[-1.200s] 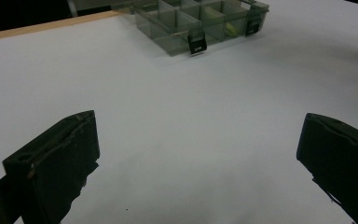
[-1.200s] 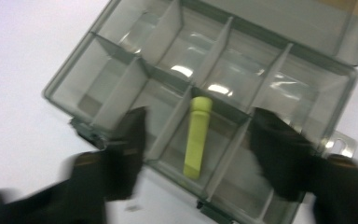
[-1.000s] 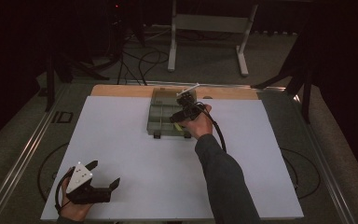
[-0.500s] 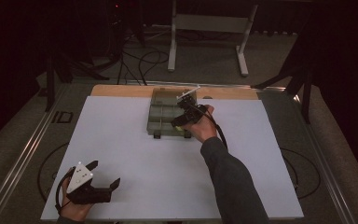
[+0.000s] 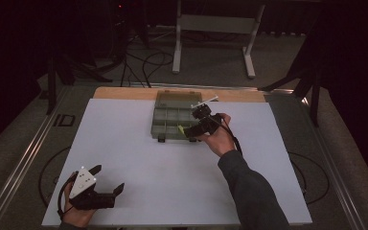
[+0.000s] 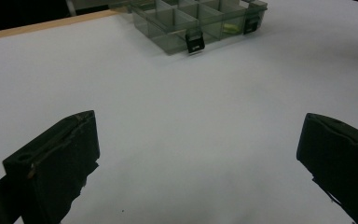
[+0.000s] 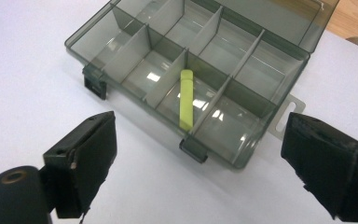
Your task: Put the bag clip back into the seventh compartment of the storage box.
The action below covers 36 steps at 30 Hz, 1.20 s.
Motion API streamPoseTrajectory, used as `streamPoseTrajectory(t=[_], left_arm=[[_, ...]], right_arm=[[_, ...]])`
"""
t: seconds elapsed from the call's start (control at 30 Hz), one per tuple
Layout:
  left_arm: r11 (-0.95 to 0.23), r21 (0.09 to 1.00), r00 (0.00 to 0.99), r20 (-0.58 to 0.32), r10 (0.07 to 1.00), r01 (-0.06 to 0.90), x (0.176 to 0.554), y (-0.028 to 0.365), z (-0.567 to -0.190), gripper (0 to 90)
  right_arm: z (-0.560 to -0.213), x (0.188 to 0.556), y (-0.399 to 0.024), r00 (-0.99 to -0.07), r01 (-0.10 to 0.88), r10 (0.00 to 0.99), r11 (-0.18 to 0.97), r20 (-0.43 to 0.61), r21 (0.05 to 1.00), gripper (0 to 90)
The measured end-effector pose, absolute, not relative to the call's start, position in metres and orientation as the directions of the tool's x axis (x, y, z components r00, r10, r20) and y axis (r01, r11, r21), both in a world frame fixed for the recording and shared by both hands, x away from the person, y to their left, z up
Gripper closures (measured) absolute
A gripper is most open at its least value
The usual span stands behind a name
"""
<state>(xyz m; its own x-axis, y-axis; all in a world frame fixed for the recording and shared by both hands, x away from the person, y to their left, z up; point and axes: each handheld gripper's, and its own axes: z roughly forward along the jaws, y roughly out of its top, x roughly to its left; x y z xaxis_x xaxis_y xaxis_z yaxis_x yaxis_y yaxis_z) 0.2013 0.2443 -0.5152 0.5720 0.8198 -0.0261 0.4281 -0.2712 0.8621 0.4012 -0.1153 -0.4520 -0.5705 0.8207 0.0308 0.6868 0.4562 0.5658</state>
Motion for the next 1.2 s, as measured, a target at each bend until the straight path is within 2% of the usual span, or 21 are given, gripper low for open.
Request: streamPoseTrajectory(t=[0.7, 1.2], left_arm=[[-0.272, 0.863, 0.574, -0.026, 0.818, 0.426, 0.201, 0.243, -0.515, 0.0], [-0.276, 0.862, 0.577, -0.023, 0.817, 0.425, 0.201, 0.240, -0.515, 0.0]], right_arm=[[-0.441, 0.332, -0.143, -0.616, 0.579, 0.788, 0.435, 0.020, 0.690, 9.5], [-0.466, 0.284, -0.189, -0.564, 0.530, 0.823, 0.297, 0.069, 0.795, 9.6]])
